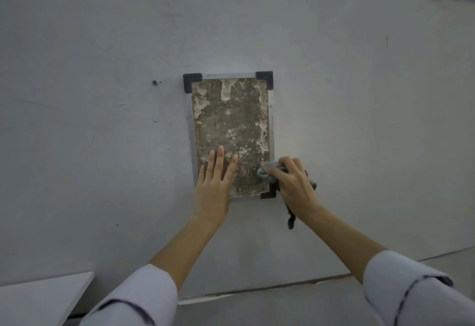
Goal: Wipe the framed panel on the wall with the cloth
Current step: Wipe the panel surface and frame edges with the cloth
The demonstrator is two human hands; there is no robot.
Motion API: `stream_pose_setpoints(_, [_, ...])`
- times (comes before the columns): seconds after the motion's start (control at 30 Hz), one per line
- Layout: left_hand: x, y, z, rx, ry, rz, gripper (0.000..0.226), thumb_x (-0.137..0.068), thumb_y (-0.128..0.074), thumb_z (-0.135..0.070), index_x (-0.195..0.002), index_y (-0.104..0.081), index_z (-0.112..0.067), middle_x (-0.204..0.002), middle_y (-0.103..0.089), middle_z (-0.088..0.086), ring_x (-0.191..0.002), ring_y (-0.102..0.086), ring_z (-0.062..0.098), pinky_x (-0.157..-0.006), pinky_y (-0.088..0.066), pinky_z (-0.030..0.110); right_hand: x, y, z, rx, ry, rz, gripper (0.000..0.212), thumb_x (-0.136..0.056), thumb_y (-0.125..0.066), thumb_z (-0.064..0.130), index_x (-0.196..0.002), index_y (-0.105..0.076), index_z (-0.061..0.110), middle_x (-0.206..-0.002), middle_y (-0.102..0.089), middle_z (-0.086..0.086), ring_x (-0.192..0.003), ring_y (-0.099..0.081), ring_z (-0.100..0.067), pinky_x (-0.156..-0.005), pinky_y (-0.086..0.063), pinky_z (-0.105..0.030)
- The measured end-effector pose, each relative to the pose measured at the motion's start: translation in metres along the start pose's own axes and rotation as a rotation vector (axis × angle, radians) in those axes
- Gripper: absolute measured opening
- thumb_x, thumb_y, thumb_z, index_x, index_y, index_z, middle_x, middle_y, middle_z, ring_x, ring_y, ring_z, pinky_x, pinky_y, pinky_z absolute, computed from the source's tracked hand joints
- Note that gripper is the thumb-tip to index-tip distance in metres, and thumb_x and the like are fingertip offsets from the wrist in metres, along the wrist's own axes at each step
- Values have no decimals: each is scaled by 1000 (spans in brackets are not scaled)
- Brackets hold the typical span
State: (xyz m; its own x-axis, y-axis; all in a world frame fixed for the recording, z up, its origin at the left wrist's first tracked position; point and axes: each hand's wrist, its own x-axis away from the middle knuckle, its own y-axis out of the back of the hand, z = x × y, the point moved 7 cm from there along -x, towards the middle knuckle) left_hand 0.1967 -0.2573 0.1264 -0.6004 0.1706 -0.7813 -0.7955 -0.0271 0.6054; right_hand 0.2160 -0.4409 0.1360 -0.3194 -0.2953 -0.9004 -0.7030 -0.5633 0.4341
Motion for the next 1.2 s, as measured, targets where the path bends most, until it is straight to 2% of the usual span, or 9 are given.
stream_pose_setpoints(0.17, [-1,-2,3,-34,12,34,123,-62,-90,-17,-155,-11,-21,-161,-4,15,-148,-7,34,-114,-30,46,47,-24,3,-28,26,131,45,-75,-70,-8,-112,-66,17,-104,-50,-8,-87,-45,-26,-63,-51,-44])
stream_pose_setpoints(0.27, [1,-1,2,-43,13,62,120,-68,-86,-17,-155,-4,-22,-162,4,14,-148,1,33,-117,-19,46,21,-6,6,-51,47,63,36,-77,-66,-10,-103,-69,14,-96,-52,-9,-84,-46,-26,-63,-49,-40])
stream_pose_setpoints(0.37, [2,6,-1,-46,12,52,115,-73,-82,-24,-155,-2,-25,-162,7,12,-148,5,31,-117,-10,48,-25,24,9,-68,47,-87,25,-83,-65,-1,-104,-70,11,-94,-52,-10,-84,-43,-24,-67,-45,-32])
stream_pose_setpoints(0.5, [-17,22,4,6,28,7,112,-77,-77,-23,-155,3,-26,-162,9,9,-148,9,29,-119,-10,50,-76,34,9,-11,8,-203,30,-85,-60,-5,-108,-69,12,-100,-51,-15,-86,-42,-27,-67,-46,-37])
stream_pose_setpoints(0.6, [-28,27,10,9,28,22,117,-75,-78,-13,-154,8,-25,-160,18,7,-147,17,27,-120,-9,49,-61,20,9,13,13,-203,40,-81,-65,-8,-115,-66,13,-105,-50,-15,-88,-44,-28,-66,-51,-41])
stream_pose_setpoints(0.73, [-29,22,10,-21,24,43,118,-75,-81,-28,-155,6,-20,-160,18,9,-147,16,30,-120,-13,49,-5,-6,12,-20,74,-114,55,-73,-75,-5,-121,-58,16,-109,-47,-14,-90,-45,-31,-68,-52,-45])
stream_pose_setpoints(0.83, [-30,24,9,-35,28,32,118,-70,-84,-34,-155,-4,-18,-161,9,11,-148,7,32,-118,-20,51,-2,-4,9,-45,85,-96,46,-77,-71,-6,-117,-61,15,-106,-49,-15,-89,-46,-32,-69,-52,-45])
stream_pose_setpoints(1.0, [-35,52,14,39,-63,-100,105,-72,-81,-37,-154,-19,-17,-161,-12,11,-148,-10,28,-117,-21,53,-82,34,6,-23,115,-169,30,-82,-66,-5,-108,-69,9,-98,-51,-14,-87,-44,-28,-68,-50,-41])
stream_pose_setpoints(1.2, [-65,65,37,-45,-37,4,133,-60,-82,-57,-155,2,-16,-160,13,10,-148,9,29,-119,-13,49,-176,80,12,89,149,-332,30,-87,-53,-2,-110,-68,11,-98,-50,-16,-88,-43,-31,-68,-48,-46])
